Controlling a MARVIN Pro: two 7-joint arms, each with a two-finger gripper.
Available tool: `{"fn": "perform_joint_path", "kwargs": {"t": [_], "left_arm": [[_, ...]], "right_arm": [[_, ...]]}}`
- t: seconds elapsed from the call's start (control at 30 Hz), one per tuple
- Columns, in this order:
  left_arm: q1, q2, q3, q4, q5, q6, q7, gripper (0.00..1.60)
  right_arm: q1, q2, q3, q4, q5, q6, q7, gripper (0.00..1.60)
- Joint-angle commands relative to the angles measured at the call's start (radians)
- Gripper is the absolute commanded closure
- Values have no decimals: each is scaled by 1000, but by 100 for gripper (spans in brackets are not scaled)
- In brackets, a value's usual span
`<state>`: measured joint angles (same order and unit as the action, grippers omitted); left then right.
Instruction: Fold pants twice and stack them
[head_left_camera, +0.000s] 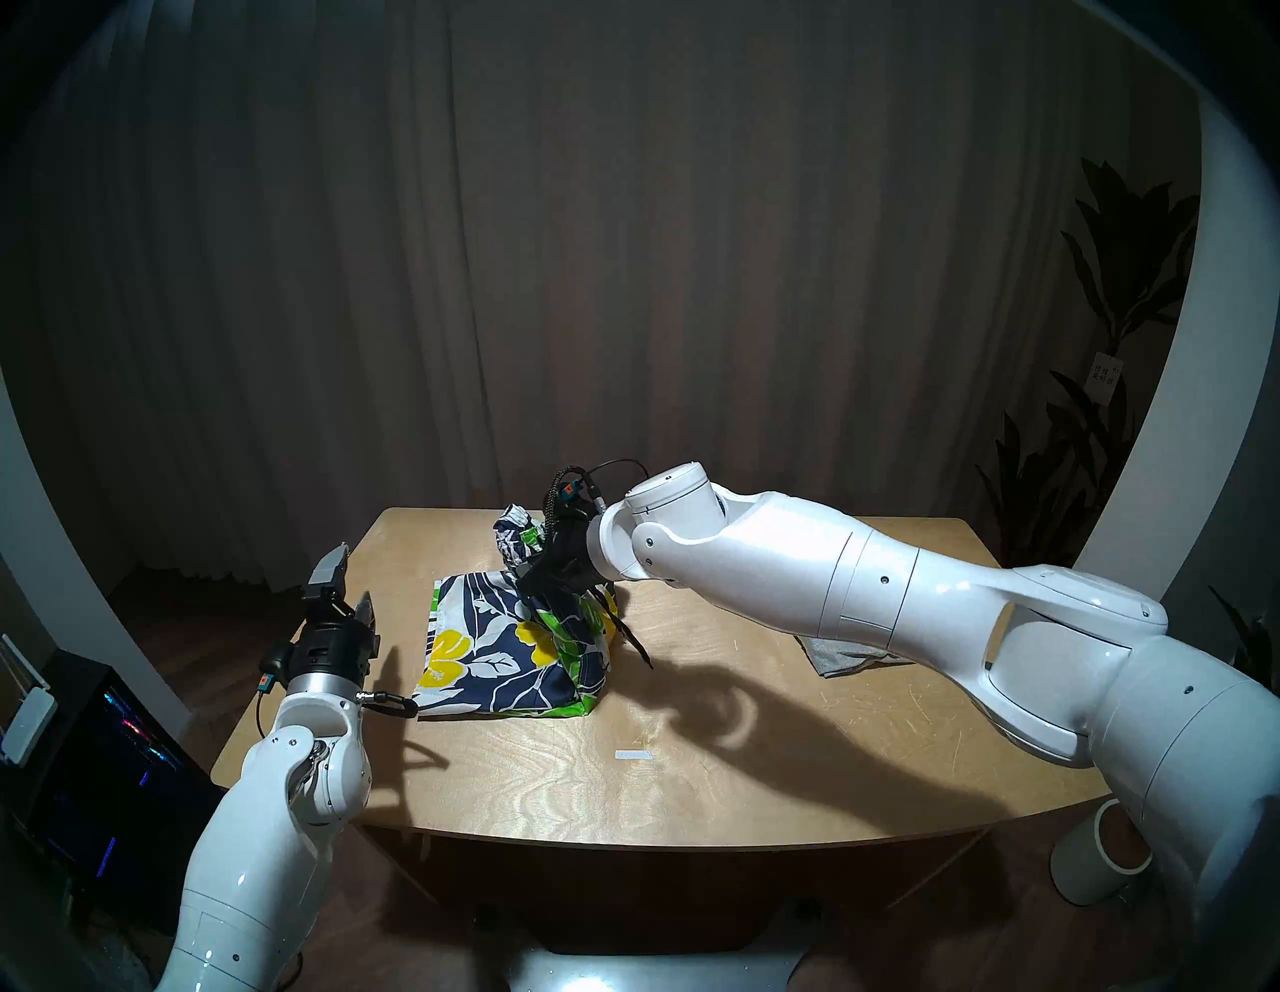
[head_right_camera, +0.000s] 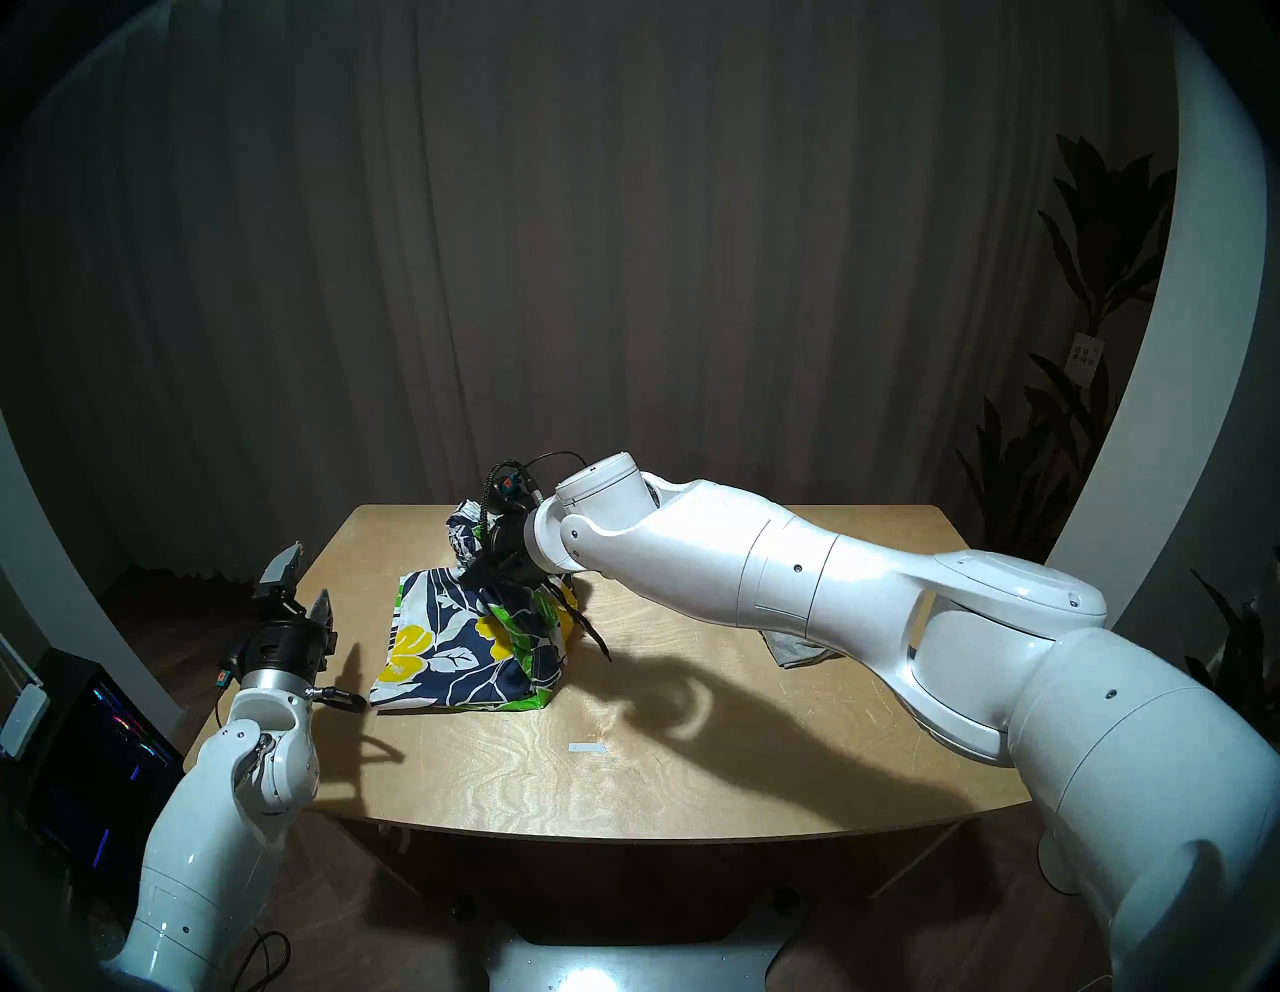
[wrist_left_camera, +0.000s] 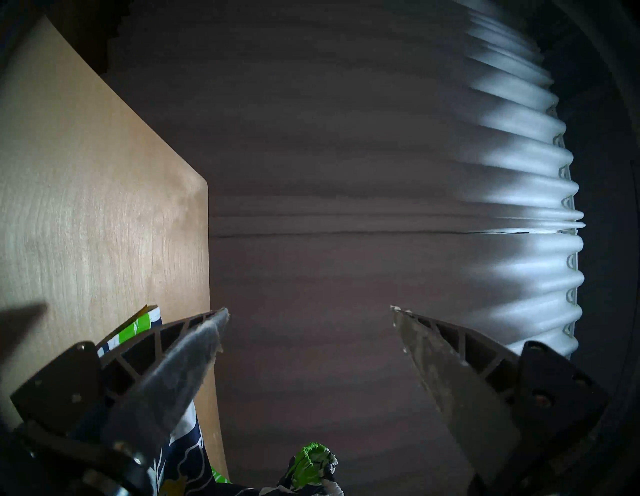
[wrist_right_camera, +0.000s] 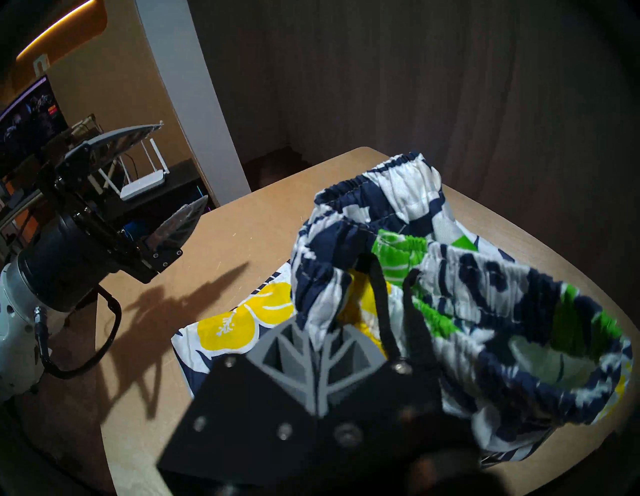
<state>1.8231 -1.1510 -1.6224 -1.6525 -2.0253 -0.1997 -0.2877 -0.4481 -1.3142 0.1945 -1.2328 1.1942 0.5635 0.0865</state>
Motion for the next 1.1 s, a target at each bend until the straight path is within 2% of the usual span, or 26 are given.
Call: {"fn": "perform_joint_path", "kwargs": {"t": [0.0, 0.17, 0.27, 0.47, 0.5, 0.63, 0.87, 1.0, 1.03, 1.07], "left_arm": [[35, -10, -30, -23, -3, -3, -66, 0], [71, -20, -57, -26, -16, -9, -105, 0], [83, -24, -64, -26, -20, -10, -119, 0], [120, -42, -89, -30, -35, -17, -157, 0], [126, -43, -92, -32, -37, -17, -163, 0], [154, -52, -106, -39, -43, -18, -187, 0], [200, -72, -130, -48, -59, -18, -238, 0], [211, -78, -134, -49, -63, -17, -253, 0], [214, -79, -134, -50, -65, -17, -258, 0], [214, -79, -134, -50, -65, -17, -258, 0]], "right_arm": [[96, -102, -13, 30, -42, 15, 49, 160], [137, -166, -56, 85, -79, 35, 98, 160], [145, -180, -72, 100, -89, 38, 116, 160], [161, -258, -115, 177, -120, 38, 161, 160], [163, -253, -122, 171, -124, 34, 168, 160], [168, -296, -150, 219, -143, 29, 195, 160], [172, -393, -208, 342, -176, 15, 274, 160], [165, -429, -225, 389, -183, 3, 309, 156], [160, -444, -233, 413, -187, -6, 327, 129], [160, -444, -233, 413, -187, -6, 327, 129]]}}
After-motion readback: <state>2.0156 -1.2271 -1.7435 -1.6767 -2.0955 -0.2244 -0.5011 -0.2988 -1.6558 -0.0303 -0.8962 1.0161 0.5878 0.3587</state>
